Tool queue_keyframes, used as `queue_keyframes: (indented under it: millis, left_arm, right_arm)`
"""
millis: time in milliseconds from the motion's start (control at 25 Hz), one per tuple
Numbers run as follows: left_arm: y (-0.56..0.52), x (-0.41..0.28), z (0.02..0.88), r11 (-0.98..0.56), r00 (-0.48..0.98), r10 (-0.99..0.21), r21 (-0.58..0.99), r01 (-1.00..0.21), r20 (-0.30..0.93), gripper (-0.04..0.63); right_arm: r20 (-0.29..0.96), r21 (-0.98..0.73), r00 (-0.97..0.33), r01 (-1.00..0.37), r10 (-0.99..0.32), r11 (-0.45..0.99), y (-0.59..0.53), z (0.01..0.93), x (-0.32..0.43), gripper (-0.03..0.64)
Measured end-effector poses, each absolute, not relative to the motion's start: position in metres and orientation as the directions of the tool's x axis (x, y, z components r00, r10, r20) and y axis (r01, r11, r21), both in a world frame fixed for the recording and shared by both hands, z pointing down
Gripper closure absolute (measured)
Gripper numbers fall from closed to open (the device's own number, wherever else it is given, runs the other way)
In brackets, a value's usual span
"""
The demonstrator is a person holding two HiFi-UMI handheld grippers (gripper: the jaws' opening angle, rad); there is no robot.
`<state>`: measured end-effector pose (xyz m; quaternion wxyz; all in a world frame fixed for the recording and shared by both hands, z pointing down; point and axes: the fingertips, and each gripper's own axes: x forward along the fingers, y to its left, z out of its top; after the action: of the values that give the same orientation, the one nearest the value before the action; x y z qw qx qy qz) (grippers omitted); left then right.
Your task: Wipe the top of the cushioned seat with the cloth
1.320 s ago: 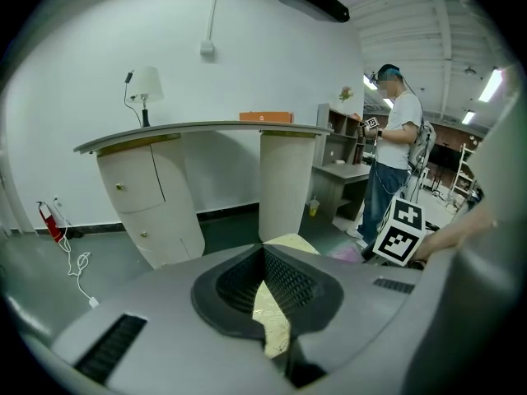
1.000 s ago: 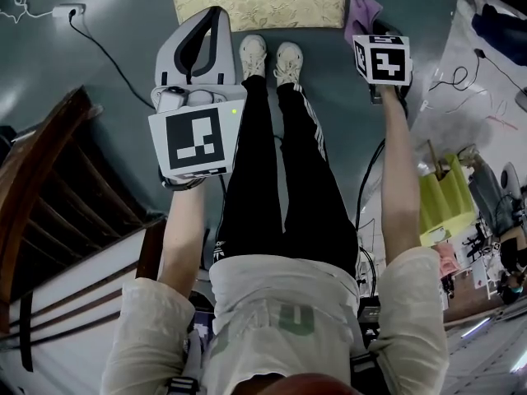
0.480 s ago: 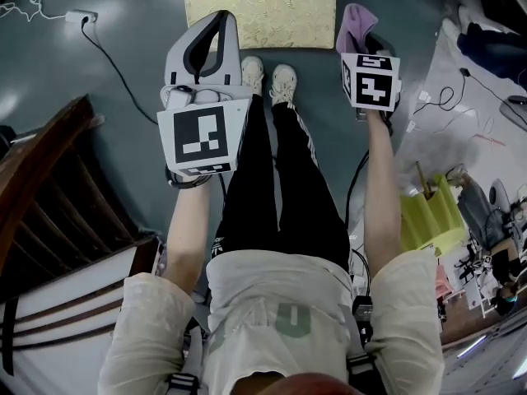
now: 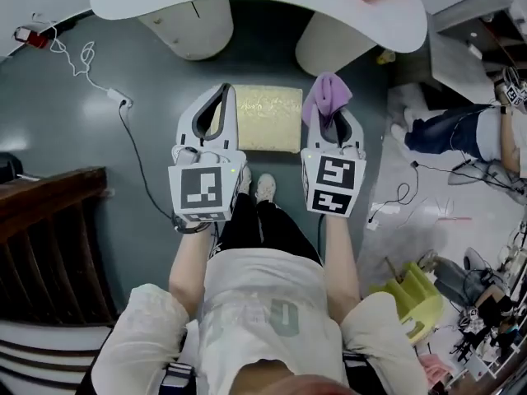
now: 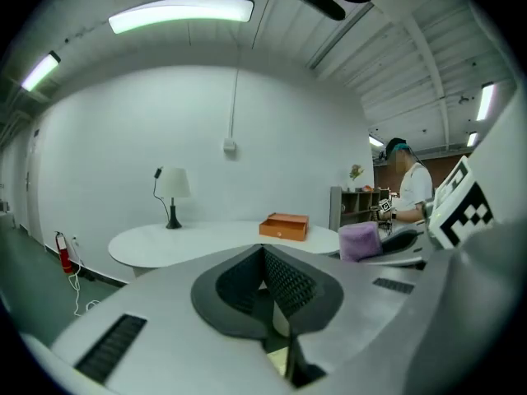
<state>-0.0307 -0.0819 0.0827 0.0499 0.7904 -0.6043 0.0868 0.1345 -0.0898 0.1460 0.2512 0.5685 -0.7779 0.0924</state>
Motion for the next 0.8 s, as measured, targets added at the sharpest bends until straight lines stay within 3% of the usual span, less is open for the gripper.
queue_keyframes:
  millis: [320, 800]
  left_arm:
    - [-0.030, -0.060, 0.003, -0.193, 0.176, -0.970, -0.086, -0.977, 0.170, 0.589]
    - [0.019, -0.022, -0.010, -0.293, 0.268, -0.948, -0.146, -0.945, 0.171, 0.589]
  right_arm:
    - [0.333, 0.124, -0.359, -0.900, -0.872, 0.417, -0.018, 0.018, 0.083, 0.526]
    - [0.309, 0.054, -0.382, -0.907, -0.871, 0.417, 0.022, 0.009, 0.094, 0.526]
